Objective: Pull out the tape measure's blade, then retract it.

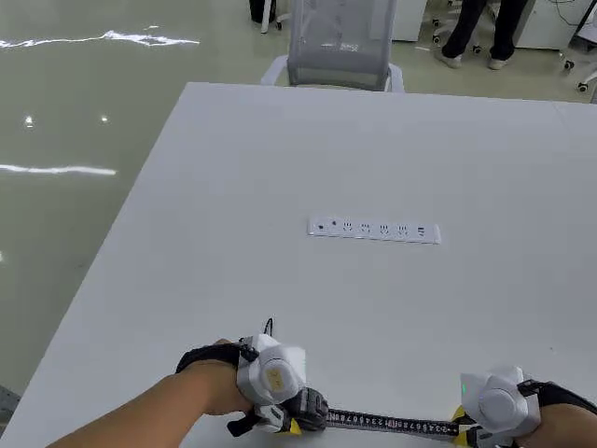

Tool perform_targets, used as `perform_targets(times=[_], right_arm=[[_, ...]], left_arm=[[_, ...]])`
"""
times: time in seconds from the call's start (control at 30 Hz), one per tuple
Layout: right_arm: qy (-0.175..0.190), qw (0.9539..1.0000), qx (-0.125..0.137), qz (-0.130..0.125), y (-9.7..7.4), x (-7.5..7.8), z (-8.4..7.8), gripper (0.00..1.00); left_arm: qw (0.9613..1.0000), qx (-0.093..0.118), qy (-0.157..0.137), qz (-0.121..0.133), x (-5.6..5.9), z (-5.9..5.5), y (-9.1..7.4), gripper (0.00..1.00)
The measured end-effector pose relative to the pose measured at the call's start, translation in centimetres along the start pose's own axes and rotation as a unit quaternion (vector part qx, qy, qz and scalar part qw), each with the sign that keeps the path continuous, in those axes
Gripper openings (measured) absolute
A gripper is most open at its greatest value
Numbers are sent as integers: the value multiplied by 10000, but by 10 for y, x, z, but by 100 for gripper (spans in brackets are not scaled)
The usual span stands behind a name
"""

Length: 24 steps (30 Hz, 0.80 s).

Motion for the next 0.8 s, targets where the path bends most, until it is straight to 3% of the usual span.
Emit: perform_targets(times=[0.8], right_arm=[[18,10000,-61,-27,-2,2,-11,11]], left_arm=[[10000,-7,-2,2,0,0,0,34]])
Point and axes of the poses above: the centre of the closed fingertips' face, and the gripper's own axes: y roughly forward along the fingers, x roughly to its right, z roughly out of its top, the point moved 8 cm from there along -y, roughly backward along the fingers, and after that the axes turned 8 degrees about -z, right-handed, at the moved point
